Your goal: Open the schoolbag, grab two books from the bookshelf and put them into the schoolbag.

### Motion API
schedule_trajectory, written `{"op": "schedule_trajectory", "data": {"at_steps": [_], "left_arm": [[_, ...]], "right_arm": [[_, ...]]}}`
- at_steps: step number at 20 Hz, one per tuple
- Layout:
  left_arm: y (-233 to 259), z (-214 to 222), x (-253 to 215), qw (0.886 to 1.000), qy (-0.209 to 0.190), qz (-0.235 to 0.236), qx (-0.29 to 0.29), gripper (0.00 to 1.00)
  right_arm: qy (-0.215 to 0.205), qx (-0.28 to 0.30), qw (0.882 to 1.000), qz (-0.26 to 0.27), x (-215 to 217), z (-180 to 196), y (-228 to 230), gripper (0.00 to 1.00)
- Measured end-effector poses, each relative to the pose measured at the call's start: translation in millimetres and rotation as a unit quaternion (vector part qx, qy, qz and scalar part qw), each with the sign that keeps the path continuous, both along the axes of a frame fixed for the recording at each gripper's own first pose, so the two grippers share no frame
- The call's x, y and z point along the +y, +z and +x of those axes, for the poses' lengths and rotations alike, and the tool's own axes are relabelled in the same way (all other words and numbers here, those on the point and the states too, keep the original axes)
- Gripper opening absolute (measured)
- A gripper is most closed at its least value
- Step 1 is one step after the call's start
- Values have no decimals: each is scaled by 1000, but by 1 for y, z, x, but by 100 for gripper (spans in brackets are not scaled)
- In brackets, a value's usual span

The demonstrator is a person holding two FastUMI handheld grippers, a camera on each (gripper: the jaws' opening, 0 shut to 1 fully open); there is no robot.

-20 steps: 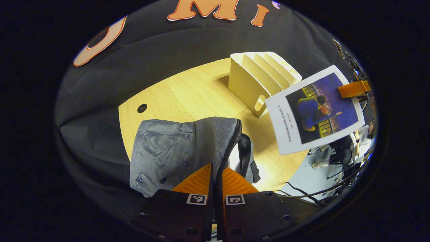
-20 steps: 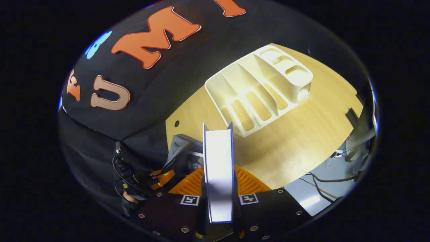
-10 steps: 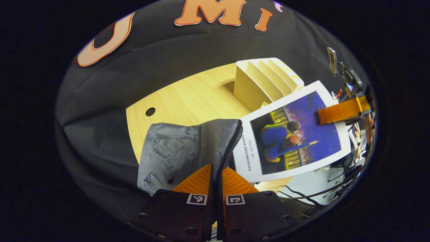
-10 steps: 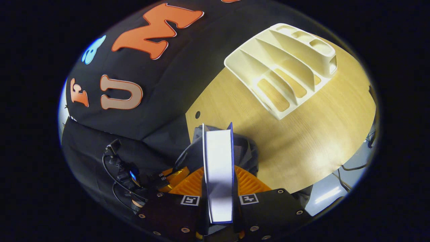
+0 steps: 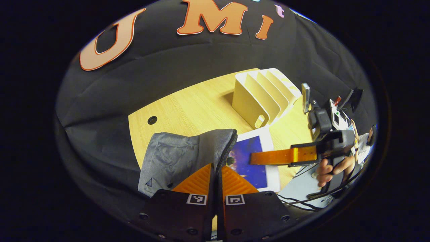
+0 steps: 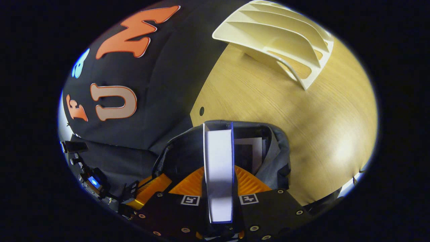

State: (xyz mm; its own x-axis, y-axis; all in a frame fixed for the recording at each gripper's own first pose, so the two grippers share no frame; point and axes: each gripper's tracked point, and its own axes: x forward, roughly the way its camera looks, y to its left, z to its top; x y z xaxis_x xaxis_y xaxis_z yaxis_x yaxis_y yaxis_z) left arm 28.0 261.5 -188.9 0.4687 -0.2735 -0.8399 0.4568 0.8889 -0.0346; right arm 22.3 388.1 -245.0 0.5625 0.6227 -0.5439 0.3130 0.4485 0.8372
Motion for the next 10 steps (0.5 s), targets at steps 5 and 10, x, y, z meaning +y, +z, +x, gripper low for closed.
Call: {"op": "schedule_trajectory", "data": {"at_steps": [5,10], "left_arm": [[-1,-7,-16,1000,-3,-19,4,7],[-4,-20,-34,999,-28,-24,7,7]], "right_arm": [[-45,-21,997,52,27,7,-19,28],[-43,-28,996,77,65,18,-32,28]]}}
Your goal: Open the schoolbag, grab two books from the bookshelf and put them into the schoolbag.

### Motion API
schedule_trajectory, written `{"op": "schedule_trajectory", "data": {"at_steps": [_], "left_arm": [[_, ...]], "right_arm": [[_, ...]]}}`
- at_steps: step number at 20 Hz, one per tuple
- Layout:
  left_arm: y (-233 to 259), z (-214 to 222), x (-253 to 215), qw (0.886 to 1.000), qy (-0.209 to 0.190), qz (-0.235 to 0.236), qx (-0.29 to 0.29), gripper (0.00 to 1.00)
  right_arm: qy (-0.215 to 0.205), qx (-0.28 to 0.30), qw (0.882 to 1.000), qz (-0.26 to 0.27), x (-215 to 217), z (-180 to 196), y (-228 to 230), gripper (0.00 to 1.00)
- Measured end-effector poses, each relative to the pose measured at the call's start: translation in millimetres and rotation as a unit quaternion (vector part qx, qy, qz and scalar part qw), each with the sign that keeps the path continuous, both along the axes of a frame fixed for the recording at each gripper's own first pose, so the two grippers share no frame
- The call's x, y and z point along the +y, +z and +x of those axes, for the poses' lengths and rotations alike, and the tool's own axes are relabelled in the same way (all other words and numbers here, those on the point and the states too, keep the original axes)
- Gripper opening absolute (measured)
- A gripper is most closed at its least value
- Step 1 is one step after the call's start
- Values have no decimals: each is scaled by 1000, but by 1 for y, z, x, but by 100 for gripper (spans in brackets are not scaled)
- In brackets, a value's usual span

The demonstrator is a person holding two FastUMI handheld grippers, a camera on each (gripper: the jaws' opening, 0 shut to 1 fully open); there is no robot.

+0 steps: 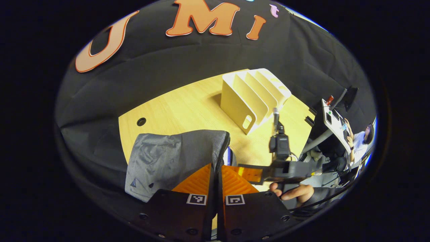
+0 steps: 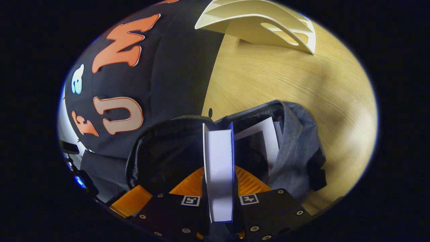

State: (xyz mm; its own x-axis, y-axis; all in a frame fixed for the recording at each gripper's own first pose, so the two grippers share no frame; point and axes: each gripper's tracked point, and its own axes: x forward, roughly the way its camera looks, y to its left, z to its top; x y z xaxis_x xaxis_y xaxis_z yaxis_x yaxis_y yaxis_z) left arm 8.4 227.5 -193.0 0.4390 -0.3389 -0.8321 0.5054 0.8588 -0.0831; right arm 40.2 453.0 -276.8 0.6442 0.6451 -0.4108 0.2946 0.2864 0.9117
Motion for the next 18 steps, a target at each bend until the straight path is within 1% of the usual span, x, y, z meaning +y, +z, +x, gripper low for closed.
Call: {"op": "schedule_trajectory", "data": {"at_steps": [4,5,7,8,9,10,12,13,14,15,16,17,18], "left_arm": [[-5,0,-3,1000,-6,0,4,6],[-5,2,0,1000,-5,2,1,6],[-6,3,4,1000,6,-10,11,6],[-7,3,5,1000,10,-13,14,6],[-10,2,8,1000,10,-12,17,6],[-11,2,10,1000,11,-10,12,6],[-14,4,10,1000,12,-4,9,6],[-17,1,8,1000,12,-5,10,8],[-17,-2,7,1000,15,-4,11,10],[-22,-4,3,1000,15,-5,14,13],[-25,-6,0,1000,15,-2,13,20],[-28,-8,-4,1000,16,1,14,24],[-30,-10,-9,1000,18,4,14,35]], "right_arm": [[17,-1,1000,-6,26,2,-11,28],[24,7,1000,-6,31,3,-15,29],[41,37,998,-24,28,-5,-23,35],[49,45,997,-42,23,-8,-27,43],[56,46,995,-67,9,-10,-26,31],[61,43,993,-94,-5,-11,-28,49],[71,29,989,-128,-34,-15,-20,58],[72,25,987,-143,-47,-15,-17,72],[72,18,984,-159,-63,-12,-13,70],[71,16,981,-181,-79,-11,-14,74],[73,12,977,-201,-95,-9,-15,78],[75,9,973,-218,-111,-8,-16,82],[77,3,970,-230,-125,-6,-15,88]]}}
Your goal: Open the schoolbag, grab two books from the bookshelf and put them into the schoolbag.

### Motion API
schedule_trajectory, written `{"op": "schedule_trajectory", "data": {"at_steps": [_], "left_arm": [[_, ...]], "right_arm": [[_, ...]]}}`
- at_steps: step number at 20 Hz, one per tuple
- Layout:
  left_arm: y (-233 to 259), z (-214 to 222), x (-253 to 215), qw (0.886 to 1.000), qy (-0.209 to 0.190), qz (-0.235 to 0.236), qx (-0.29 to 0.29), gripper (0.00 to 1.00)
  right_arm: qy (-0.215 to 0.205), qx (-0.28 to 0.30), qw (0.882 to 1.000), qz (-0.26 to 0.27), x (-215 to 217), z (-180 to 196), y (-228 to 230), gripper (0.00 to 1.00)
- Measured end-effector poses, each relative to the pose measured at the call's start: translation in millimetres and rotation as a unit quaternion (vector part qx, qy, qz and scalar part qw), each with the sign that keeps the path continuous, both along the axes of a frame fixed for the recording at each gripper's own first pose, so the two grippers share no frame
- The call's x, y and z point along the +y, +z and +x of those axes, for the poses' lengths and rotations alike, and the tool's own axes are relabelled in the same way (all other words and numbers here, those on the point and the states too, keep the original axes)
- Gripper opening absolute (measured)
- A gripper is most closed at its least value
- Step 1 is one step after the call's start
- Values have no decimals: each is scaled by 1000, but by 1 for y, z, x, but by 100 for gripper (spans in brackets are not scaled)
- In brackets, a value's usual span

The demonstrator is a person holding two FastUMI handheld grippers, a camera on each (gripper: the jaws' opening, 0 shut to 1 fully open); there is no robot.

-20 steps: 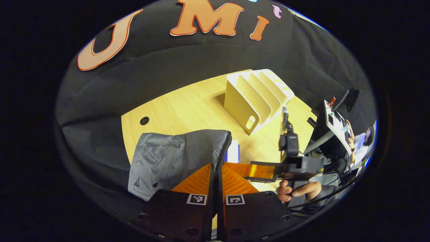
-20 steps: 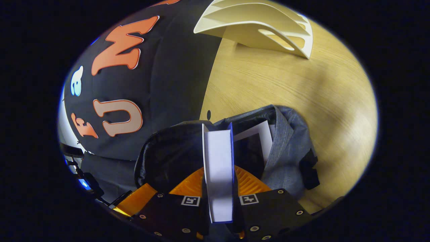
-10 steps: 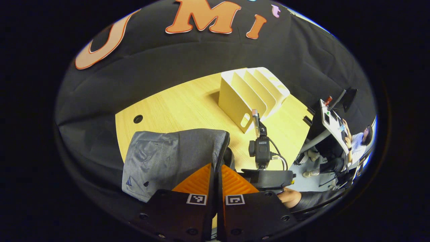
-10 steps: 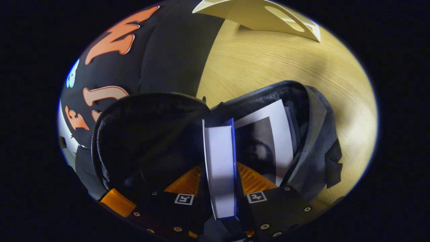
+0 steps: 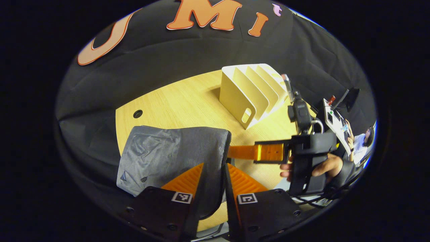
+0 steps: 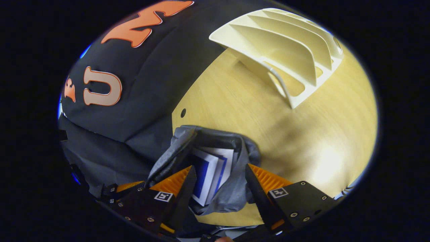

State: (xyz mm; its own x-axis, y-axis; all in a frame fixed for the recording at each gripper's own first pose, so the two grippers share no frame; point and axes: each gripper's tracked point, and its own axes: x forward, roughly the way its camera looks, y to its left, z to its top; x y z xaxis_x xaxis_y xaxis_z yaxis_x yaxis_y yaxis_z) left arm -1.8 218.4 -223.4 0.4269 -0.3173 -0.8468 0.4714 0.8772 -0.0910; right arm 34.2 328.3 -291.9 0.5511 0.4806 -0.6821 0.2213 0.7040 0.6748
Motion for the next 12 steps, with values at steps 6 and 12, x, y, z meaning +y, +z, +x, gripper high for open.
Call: {"op": "schedule_trajectory", "data": {"at_steps": [6,12], "left_arm": [[-29,-17,-28,997,65,32,11,91],[-14,-9,-82,986,153,42,-53,98]], "right_arm": [[29,-24,999,-37,-86,6,6,94],[71,-104,988,-89,-170,18,44,94]]}}
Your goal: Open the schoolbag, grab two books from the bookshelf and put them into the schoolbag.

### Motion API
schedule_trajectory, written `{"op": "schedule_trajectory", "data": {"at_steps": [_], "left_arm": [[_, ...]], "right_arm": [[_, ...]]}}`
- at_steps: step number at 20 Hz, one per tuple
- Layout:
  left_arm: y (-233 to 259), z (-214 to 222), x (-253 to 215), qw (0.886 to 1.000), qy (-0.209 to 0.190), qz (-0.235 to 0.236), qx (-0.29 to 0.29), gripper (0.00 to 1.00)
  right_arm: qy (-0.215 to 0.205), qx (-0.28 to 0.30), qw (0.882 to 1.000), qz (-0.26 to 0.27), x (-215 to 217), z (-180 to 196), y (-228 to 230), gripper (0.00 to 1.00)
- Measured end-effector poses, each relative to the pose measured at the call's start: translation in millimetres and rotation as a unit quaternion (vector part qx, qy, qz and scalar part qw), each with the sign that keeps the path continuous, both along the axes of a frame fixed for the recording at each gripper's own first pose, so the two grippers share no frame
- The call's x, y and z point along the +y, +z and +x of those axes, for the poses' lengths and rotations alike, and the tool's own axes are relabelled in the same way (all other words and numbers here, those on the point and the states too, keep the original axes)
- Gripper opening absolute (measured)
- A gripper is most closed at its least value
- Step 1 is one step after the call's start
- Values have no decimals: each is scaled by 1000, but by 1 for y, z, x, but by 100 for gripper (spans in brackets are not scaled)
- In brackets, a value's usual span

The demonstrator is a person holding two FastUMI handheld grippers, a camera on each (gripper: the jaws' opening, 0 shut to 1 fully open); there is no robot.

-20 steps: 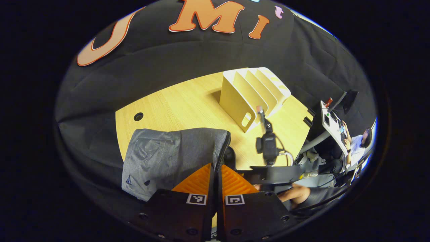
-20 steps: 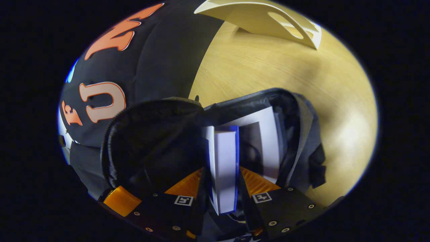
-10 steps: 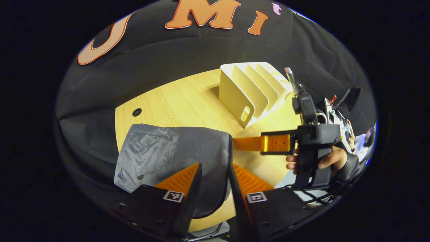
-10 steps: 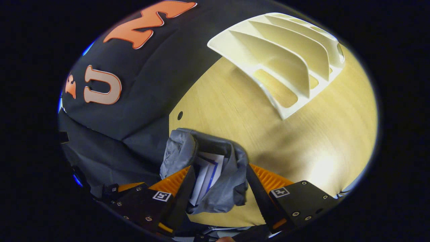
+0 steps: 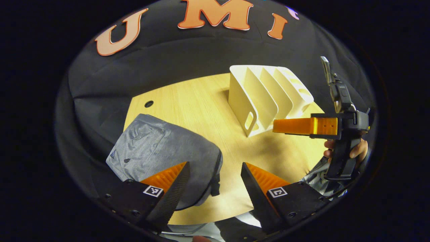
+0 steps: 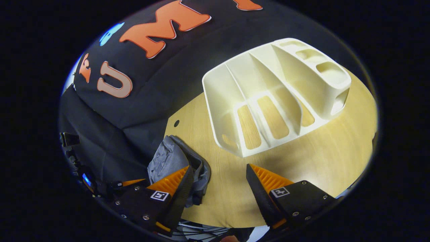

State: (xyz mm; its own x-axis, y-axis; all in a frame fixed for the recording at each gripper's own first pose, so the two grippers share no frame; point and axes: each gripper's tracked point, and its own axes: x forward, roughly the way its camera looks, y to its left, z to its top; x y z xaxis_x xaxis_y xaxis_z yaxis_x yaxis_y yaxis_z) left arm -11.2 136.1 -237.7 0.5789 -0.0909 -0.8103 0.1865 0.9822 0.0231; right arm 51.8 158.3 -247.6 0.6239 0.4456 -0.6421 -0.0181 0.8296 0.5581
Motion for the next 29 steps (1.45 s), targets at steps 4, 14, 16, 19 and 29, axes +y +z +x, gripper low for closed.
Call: {"op": "schedule_trajectory", "data": {"at_steps": [4,14,16,19,29], "left_arm": [[42,16,-47,994,55,-19,-93,98],[210,36,-95,923,154,-9,-352,96],[232,33,-103,909,153,-7,-388,96],[267,20,-112,889,156,-9,-430,96],[322,6,-101,838,163,-30,-521,96]], "right_arm": [[-1,-75,996,-41,-61,13,46,94],[-24,-287,950,-122,-154,21,201,94],[-32,-320,938,-129,-157,18,226,94],[-27,-354,926,-132,-150,7,252,93],[-91,-456,868,-172,-153,-3,302,94]]}}
